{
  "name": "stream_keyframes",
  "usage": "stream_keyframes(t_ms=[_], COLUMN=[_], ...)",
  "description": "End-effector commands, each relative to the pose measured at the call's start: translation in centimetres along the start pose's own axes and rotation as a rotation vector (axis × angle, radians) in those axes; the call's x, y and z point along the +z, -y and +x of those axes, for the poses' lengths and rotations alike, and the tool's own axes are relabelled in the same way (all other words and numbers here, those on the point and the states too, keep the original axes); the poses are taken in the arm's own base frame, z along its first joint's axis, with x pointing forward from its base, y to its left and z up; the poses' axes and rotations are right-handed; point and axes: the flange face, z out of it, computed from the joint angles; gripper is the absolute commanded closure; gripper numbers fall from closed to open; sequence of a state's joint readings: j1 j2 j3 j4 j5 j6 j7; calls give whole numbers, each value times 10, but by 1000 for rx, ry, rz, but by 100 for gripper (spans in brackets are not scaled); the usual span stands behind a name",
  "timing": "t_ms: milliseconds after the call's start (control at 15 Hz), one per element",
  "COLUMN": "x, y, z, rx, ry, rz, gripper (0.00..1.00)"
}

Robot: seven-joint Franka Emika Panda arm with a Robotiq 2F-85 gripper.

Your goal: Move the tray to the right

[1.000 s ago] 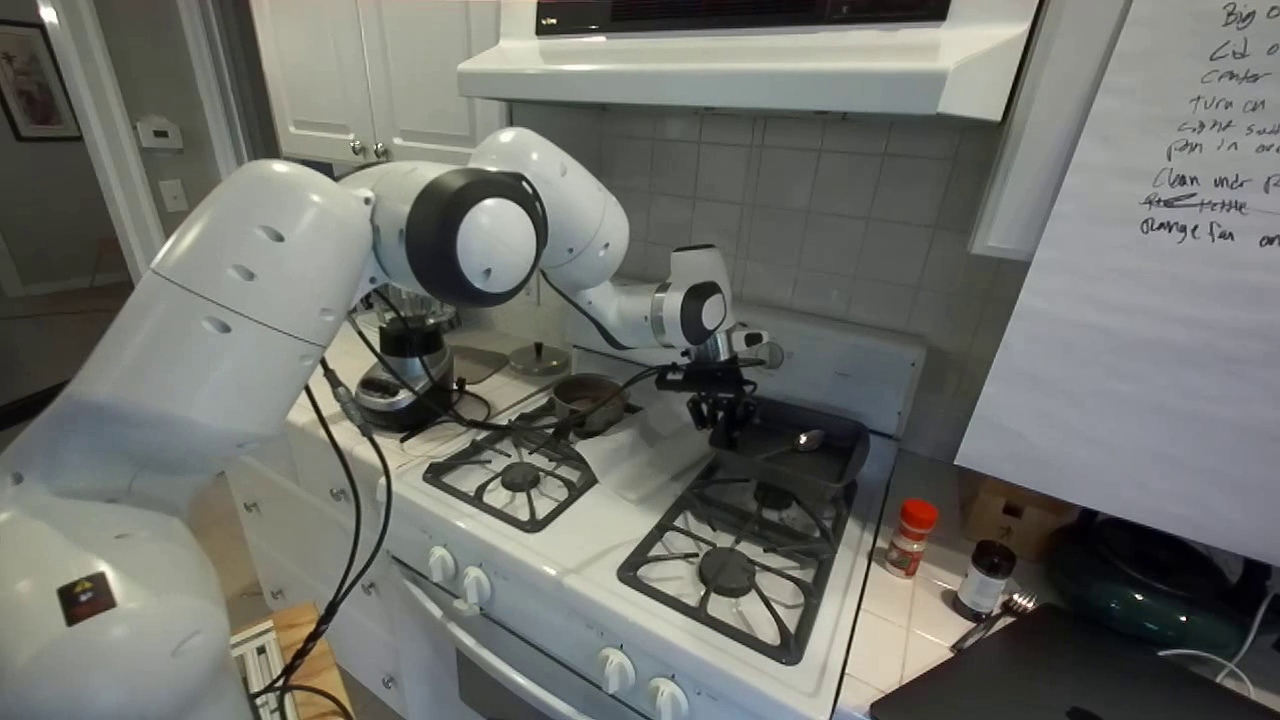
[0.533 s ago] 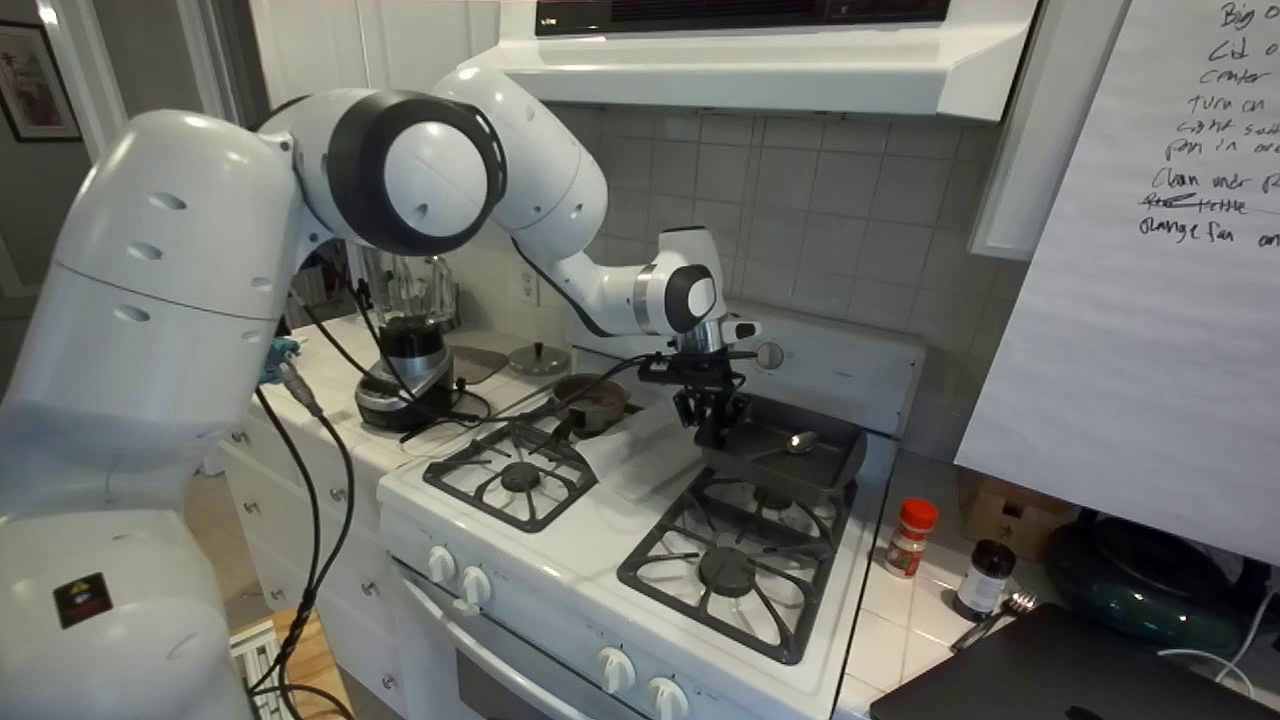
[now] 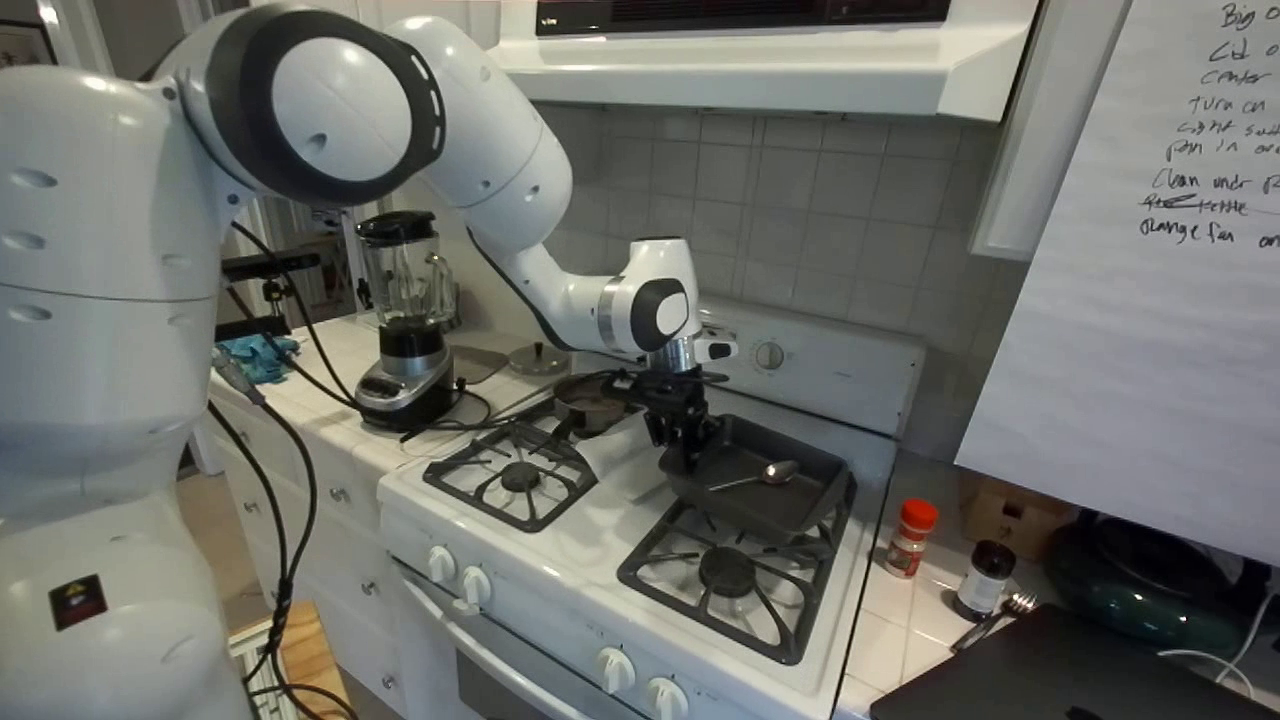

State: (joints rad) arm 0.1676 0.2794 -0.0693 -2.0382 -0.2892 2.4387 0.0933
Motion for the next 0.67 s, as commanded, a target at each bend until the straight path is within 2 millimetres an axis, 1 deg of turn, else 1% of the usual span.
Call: stream_keyframes(t_ms=[0, 200, 600], x=[-7, -1, 16], y=[2, 1, -10], z=[-34, -50, -65], rx=[14, 1, -44], ry=[-34, -50, -69], rz=[5, 11, 7], gripper=[99, 99, 99])
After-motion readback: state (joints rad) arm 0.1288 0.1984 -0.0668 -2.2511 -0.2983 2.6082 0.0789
